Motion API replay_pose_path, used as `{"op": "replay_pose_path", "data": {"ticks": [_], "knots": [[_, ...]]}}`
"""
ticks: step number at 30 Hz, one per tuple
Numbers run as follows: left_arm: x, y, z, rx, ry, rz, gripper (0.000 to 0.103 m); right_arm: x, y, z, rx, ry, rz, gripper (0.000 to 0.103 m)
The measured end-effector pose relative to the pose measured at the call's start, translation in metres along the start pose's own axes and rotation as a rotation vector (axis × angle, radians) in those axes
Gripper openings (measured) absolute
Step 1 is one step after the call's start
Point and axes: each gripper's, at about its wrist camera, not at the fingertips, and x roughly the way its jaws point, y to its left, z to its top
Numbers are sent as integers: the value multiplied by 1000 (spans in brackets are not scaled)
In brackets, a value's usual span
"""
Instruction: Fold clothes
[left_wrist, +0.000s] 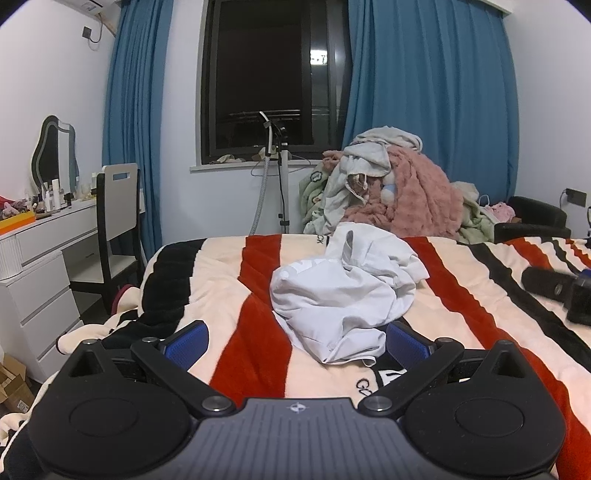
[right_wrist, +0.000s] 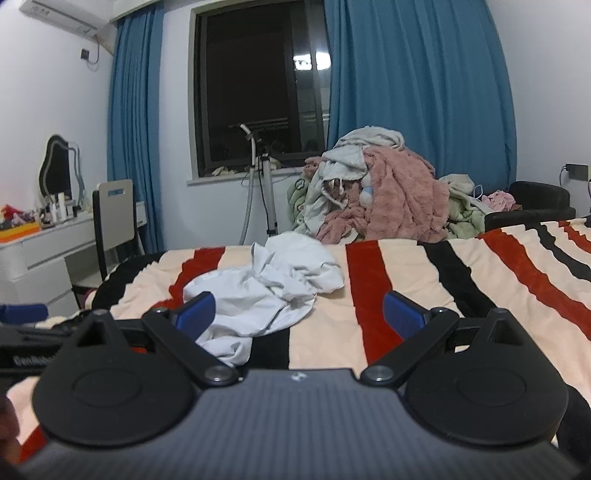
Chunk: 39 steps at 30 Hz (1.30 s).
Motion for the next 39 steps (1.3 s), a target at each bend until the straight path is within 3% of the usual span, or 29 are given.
{"op": "replay_pose_path", "data": {"ticks": [6, 12, 18, 27, 30, 32, 33, 34, 39], "knots": [[4, -10, 1, 17, 13, -42, 103, -4, -9, 11, 2, -53, -26, 99], [36, -40, 5, 84, 40, -79, 103, 5, -25, 55, 67, -126, -48, 99], [112, -75, 5, 155, 108, -94, 102, 32, -46, 73, 128, -167, -62, 99], [240, -112, 16, 170, 67, -102, 91, 82, -89, 23, 245, -91, -132, 99], [275, -117, 12, 182, 104, -96, 73, 107, -97, 14, 289, -61, -104, 99], [289, -110, 8, 132, 139, -122, 35, 123, -96, 7, 285, -42, -86, 99], [290, -105, 8, 100, 149, -137, 26, 133, -94, 2, 274, -33, -81, 99], [291, -99, 9, 71, 154, -151, 9, 139, -91, -1, 264, -22, -83, 99], [253, -65, 29, -2, 55, -191, 5, 159, -82, -15, 234, 3, -100, 99]]}}
